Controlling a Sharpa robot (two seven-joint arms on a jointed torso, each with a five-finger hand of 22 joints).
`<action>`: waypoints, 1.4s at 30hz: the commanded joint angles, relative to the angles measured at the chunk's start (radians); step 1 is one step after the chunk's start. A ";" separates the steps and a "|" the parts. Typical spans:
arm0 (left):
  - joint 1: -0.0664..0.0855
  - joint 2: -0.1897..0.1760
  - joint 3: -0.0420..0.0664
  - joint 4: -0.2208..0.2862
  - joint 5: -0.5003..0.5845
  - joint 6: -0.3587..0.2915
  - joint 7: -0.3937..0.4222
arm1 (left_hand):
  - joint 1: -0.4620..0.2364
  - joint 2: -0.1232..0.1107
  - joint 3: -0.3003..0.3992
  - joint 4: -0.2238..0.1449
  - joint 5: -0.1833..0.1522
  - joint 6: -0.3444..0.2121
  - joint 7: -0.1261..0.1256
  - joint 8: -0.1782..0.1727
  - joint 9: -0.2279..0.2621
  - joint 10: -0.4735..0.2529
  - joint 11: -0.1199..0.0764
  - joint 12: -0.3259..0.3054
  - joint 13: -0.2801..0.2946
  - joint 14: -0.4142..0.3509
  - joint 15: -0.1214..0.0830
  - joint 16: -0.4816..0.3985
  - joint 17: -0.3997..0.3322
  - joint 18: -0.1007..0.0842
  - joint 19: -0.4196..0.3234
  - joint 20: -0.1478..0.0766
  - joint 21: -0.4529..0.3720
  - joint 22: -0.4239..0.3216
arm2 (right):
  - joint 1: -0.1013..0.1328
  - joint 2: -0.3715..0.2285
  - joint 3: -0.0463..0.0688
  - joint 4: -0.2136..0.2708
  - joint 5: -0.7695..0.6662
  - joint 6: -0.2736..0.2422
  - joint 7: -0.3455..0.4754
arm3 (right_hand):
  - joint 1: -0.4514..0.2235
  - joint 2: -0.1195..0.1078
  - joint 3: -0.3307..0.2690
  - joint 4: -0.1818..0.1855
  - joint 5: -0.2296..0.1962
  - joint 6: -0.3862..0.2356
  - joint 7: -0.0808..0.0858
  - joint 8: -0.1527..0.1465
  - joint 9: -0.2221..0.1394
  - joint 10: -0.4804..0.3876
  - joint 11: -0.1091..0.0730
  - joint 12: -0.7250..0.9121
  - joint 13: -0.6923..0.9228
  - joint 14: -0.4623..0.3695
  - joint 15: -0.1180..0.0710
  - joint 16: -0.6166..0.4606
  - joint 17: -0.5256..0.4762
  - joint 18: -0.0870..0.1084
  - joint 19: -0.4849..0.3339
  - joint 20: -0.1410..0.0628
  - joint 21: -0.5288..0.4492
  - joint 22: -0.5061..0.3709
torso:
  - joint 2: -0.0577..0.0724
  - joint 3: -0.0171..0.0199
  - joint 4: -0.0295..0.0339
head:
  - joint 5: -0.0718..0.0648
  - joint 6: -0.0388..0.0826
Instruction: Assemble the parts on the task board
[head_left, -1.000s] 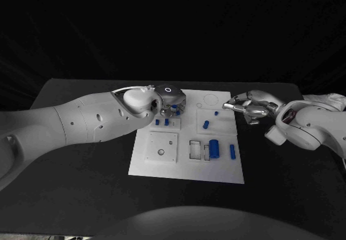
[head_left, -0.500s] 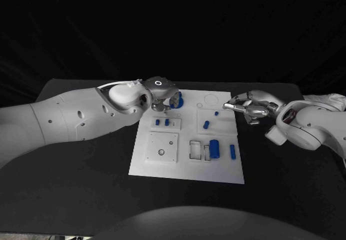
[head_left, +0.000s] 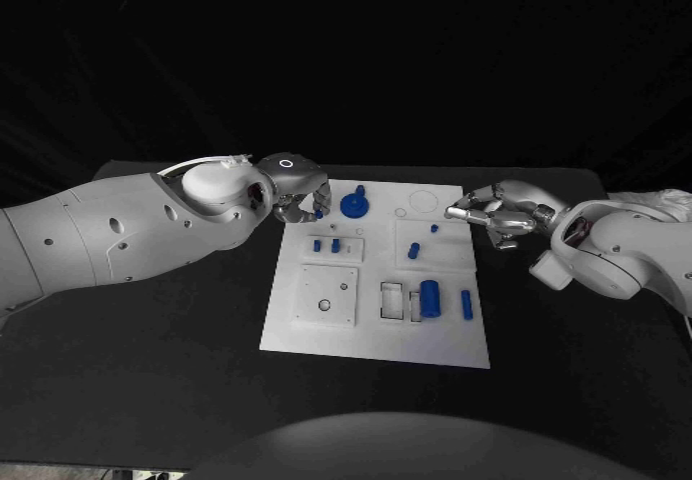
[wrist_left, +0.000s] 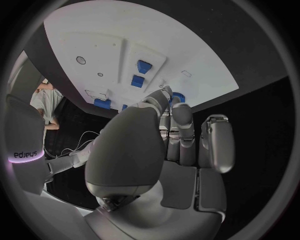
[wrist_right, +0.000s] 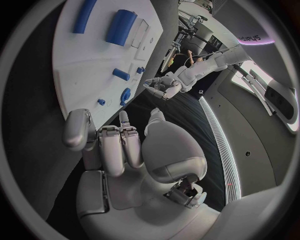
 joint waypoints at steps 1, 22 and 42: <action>0.001 0.003 -0.001 -0.005 0.050 0.045 0.004 | -0.008 0.001 0.002 0.008 -0.007 -0.009 0.002 -0.006 -0.003 -0.001 0.003 -0.008 -0.002 0.007 0.002 0.005 0.000 -0.009 0.037 0.001 -0.005 0.212 | -0.001 0.001 0.000 -0.002 -0.007 0.020 0.000 | -0.002 0.008 -0.004 0.000 0.004 0.006 0.001 0.007 -0.001 0.006 -0.004 -0.008 0.193 0.009 0.009 -0.007 0.149 0.007 -0.008 0.001 -0.006 0.142 | -0.001 0.0003 0.0000 | 0.005 0.000; -0.025 0.043 -0.002 -0.048 0.064 0.005 0.010 | 0.001 0.002 0.009 0.005 0.000 -0.019 0.006 -0.015 -0.008 0.008 0.006 -0.017 -0.007 0.008 0.003 0.010 0.005 -0.009 0.038 0.001 -0.002 0.213 | -0.003 0.005 0.000 -0.006 -0.005 0.024 0.001 | -0.001 0.009 -0.004 -0.001 0.005 0.006 0.001 0.006 -0.001 0.003 -0.004 -0.010 0.191 0.007 0.010 -0.008 0.147 0.008 -0.011 0.002 -0.010 0.140 | 0.001 0.0000 -0.0044 | 0.000 0.000; -0.038 0.069 -0.002 -0.061 0.063 -0.004 0.005 | 0.002 0.002 0.011 0.005 0.008 -0.024 0.007 -0.020 -0.010 0.011 0.008 -0.020 -0.009 0.009 0.004 0.011 0.005 -0.009 0.038 0.002 -0.002 0.213 | -0.003 0.006 0.000 -0.008 -0.005 0.024 -0.002 | -0.001 0.009 -0.005 -0.001 0.005 0.005 0.001 0.006 -0.001 0.003 -0.003 -0.010 0.191 0.007 0.010 -0.008 0.148 0.008 -0.011 0.002 -0.010 0.141 | 0.002 -0.0017 -0.0047 | -0.003 0.000</action>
